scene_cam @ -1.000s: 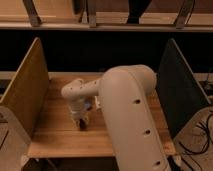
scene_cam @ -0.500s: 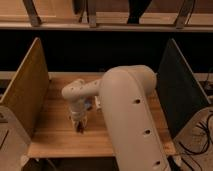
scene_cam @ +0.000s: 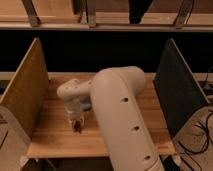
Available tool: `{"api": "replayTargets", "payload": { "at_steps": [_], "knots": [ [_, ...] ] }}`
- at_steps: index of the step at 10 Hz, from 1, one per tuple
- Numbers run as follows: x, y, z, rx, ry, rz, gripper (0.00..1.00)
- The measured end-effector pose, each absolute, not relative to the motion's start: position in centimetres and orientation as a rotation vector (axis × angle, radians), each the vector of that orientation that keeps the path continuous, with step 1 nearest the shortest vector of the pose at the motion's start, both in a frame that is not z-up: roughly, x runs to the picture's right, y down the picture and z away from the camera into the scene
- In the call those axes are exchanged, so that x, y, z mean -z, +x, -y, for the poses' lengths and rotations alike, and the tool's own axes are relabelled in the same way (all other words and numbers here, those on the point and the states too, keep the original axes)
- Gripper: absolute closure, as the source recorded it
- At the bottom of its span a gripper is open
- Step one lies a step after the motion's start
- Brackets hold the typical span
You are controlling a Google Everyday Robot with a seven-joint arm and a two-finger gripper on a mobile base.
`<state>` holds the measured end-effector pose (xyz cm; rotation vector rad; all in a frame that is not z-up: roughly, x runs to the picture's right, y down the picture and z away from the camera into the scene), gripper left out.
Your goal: Drag the pepper across the table
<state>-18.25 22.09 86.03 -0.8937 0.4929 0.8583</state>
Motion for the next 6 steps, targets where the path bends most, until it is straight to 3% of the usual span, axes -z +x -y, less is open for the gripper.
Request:
{"api": "replayTargets", "payload": {
  "at_steps": [6],
  "knots": [
    [-87.2, -25.7, -21.7, -0.684, -0.910, -0.449, 1.00]
  ]
}}
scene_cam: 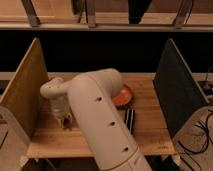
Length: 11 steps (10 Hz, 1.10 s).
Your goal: Drag the pepper across the table
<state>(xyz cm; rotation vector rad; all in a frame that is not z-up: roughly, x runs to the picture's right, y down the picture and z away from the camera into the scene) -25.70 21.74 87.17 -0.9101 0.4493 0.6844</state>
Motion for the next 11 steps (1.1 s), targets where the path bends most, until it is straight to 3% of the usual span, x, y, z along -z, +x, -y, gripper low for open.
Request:
{"api": "replayTargets", "payload": {
  "at_steps": [5, 6, 11],
  "knots": [
    [-87.1, -32.0, -22.6, -0.535, -0.929, -0.387, 0.99],
    [-86.9, -32.9, -22.6, -0.510, -0.919, -0.379, 0.94],
    [-84.7, -29.2, -20.8, -0.629, -0.771, -0.462, 0.42]
  ]
}}
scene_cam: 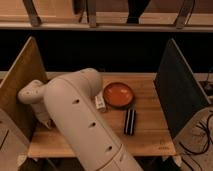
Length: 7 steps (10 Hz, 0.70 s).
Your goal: Drag the pepper across the table
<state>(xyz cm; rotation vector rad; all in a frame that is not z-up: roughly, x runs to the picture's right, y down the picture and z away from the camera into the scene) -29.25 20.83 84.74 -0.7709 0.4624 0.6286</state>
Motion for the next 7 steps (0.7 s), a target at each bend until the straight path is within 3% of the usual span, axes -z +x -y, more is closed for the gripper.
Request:
{"api": "replayTargets", "payload": {
  "at_steps": [2, 3, 7],
  "knots": [
    [-83.5, -26.5, -19.3, -0.730, -0.721, -0.494, 0.24],
    [-82.9, -25.8, -19.1, -0.762, -0.708, -0.502, 0.20],
    [-82.4, -25.5, -18.6, -0.785, -0.696, -0.501, 0.20]
  ]
}}
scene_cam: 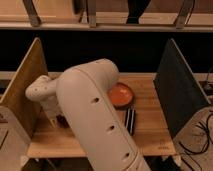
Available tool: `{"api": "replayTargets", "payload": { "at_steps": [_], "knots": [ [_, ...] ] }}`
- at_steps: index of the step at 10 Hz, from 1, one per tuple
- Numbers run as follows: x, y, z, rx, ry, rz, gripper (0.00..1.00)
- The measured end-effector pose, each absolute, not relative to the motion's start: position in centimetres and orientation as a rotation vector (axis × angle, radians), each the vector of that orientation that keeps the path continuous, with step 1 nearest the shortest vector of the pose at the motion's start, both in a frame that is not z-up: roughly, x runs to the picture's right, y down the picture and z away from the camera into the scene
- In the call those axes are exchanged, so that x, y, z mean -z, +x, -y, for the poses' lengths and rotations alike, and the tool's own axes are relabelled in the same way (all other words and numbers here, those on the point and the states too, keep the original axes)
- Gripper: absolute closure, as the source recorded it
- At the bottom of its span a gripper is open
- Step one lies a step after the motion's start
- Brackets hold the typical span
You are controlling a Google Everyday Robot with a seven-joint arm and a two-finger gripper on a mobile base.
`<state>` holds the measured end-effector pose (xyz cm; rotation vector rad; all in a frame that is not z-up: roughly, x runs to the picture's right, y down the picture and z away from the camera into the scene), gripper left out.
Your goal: Drag the pepper across the table
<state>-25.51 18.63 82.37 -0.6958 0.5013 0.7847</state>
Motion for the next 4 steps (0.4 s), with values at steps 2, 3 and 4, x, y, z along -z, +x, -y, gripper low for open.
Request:
{"api": "replayTargets", "payload": {
  "at_steps": [2, 3, 4],
  "knots": [
    [-82.32, -25.54, -18.50, -0.786, -0.695, -0.499, 0.20],
    [-82.35, -25.48, -18.48, -0.787, -0.694, -0.500, 0.20],
    [-82.30, -25.48, -18.39, -0.788, -0.694, -0.499, 0.20]
  ]
}}
